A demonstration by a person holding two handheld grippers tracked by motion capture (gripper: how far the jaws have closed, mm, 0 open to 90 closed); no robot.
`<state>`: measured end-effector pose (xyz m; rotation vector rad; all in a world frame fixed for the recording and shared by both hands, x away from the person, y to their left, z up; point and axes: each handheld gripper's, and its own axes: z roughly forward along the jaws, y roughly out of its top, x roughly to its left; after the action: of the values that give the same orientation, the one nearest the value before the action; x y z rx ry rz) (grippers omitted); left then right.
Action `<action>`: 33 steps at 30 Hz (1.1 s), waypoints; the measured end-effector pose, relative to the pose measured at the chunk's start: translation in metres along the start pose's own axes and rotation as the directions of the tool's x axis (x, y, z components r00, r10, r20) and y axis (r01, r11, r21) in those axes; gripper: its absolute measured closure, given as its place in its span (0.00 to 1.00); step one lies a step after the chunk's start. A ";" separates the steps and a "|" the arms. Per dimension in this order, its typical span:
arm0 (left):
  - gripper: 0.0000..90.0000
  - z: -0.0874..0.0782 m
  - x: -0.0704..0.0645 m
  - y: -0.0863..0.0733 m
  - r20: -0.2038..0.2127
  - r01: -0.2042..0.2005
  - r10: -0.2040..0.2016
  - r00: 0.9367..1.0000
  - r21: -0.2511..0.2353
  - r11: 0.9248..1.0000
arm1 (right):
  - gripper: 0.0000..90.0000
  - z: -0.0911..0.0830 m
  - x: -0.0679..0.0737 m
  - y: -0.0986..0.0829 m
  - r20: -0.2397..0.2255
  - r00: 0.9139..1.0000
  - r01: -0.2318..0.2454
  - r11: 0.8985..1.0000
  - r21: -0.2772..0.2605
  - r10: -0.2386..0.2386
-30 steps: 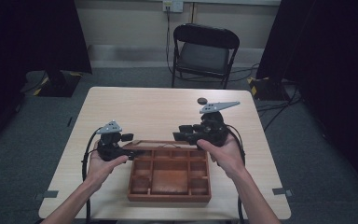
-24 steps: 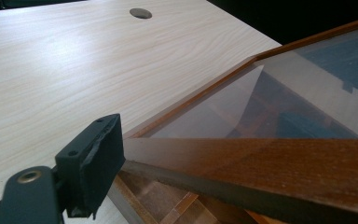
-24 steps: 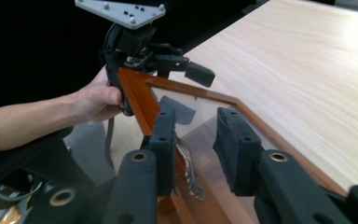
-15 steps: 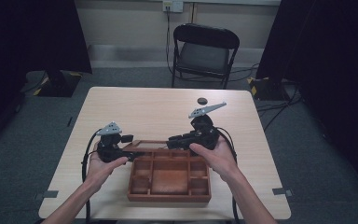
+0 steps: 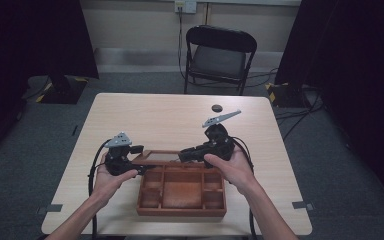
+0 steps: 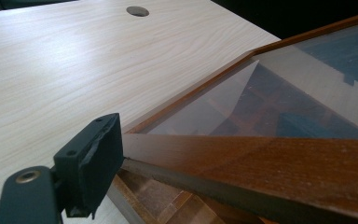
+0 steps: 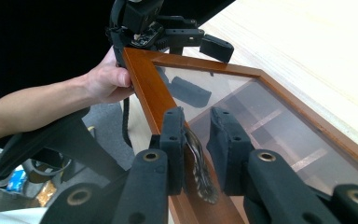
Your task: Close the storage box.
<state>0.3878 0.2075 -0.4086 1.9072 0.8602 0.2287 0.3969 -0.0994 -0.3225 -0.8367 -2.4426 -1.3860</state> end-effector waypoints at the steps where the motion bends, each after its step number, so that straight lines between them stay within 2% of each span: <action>1: 0.17 0.000 0.000 0.000 0.000 0.000 0.000 1.000 0.000 1.000 | 0.85 0.000 0.000 0.000 0.000 1.000 0.000 1.000 0.000 0.000; 3: 0.16 0.000 0.001 0.000 -0.007 -0.001 0.001 1.000 0.013 1.000 | 0.87 -0.001 -0.001 -0.001 -0.016 1.000 -0.009 1.000 0.004 0.009; 4: 0.17 0.000 0.001 0.000 0.000 0.013 -0.013 1.000 0.013 1.000 | 0.91 -0.001 -0.002 -0.002 -0.027 1.000 -0.011 1.000 0.003 0.011; 9: 0.17 0.001 0.004 -0.002 0.005 0.028 -0.028 1.000 0.015 1.000 | 0.91 0.001 0.000 -0.002 -0.016 1.000 -0.017 1.000 0.010 0.017; 15: 0.18 -0.004 0.009 -0.003 -0.006 0.041 -0.041 0.999 0.021 0.999 | 0.91 -0.001 -0.001 -0.001 -0.018 1.000 0.003 1.000 0.017 -0.003; 21: 0.19 -0.012 0.016 -0.013 -0.033 0.035 -0.033 0.999 0.064 0.997 | 0.91 -0.001 -0.001 -0.003 -0.022 1.000 0.015 1.000 0.024 -0.015; 23: 0.19 -0.017 0.022 -0.016 -0.043 0.053 -0.050 0.998 0.061 0.997 | 0.91 0.001 0.001 -0.003 -0.019 1.000 0.025 0.999 0.034 -0.024; 27: 0.19 -0.021 0.029 -0.020 -0.059 0.059 -0.055 0.997 0.077 0.995 | 0.91 0.001 0.002 -0.006 -0.019 0.999 0.026 0.999 0.044 -0.026; 29: 0.19 -0.024 0.037 -0.026 -0.078 0.074 -0.067 0.995 0.097 0.992 | 0.91 0.002 0.002 -0.007 -0.021 0.999 0.027 0.999 0.046 -0.026; 33: 0.19 -0.026 0.046 -0.029 -0.093 0.104 -0.095 0.991 0.094 0.990 | 0.91 0.003 0.004 -0.009 -0.018 0.999 0.039 0.998 0.053 -0.038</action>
<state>0.3946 0.2635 -0.4298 1.9515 1.0403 0.2145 0.3887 -0.0992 -0.3292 -0.7658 -2.4840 -1.3284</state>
